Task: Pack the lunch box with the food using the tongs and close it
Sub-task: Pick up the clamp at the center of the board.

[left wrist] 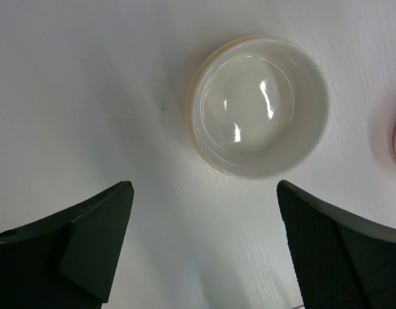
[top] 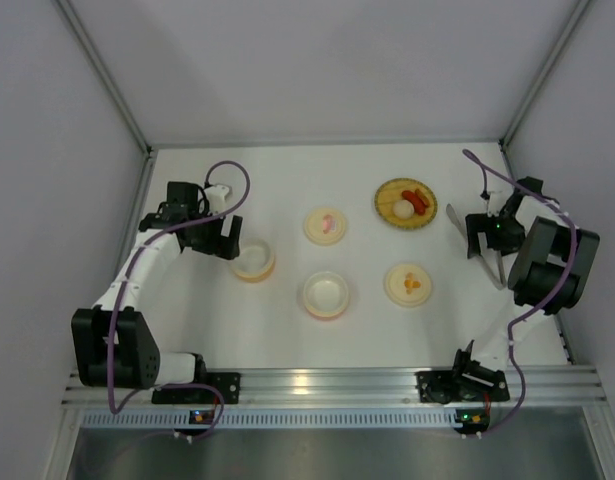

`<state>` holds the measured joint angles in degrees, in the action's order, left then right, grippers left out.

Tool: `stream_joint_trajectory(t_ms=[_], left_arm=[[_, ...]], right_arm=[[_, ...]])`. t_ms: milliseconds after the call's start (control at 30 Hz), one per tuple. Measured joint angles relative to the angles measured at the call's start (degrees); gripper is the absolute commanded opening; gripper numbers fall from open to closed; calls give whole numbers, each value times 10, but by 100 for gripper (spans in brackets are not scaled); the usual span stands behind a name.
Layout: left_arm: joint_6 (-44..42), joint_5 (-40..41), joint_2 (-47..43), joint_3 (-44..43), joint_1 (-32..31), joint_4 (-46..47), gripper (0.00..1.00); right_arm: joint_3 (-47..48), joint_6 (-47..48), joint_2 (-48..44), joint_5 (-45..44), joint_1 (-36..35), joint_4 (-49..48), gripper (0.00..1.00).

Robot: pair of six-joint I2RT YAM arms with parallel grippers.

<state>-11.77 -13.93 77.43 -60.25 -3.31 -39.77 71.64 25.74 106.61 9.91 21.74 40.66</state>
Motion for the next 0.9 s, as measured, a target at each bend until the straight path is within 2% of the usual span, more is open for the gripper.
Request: stream_joint_trajectory(t_ms=[300, 400, 700, 900], left_arm=[[10, -2, 19, 0, 0, 3, 98], [11, -2, 24, 0, 0, 4, 98], [12, -2, 27, -2, 0, 7, 98], [11, 0, 27, -4, 0, 7, 98]], right_arm=[[0, -5, 2, 3, -11, -45, 99], [0, -5, 9, 1, -14, -53, 97], [-5, -1, 9, -7, -14, -73, 60], [-32, 2, -18, 11, -14, -63, 57]])
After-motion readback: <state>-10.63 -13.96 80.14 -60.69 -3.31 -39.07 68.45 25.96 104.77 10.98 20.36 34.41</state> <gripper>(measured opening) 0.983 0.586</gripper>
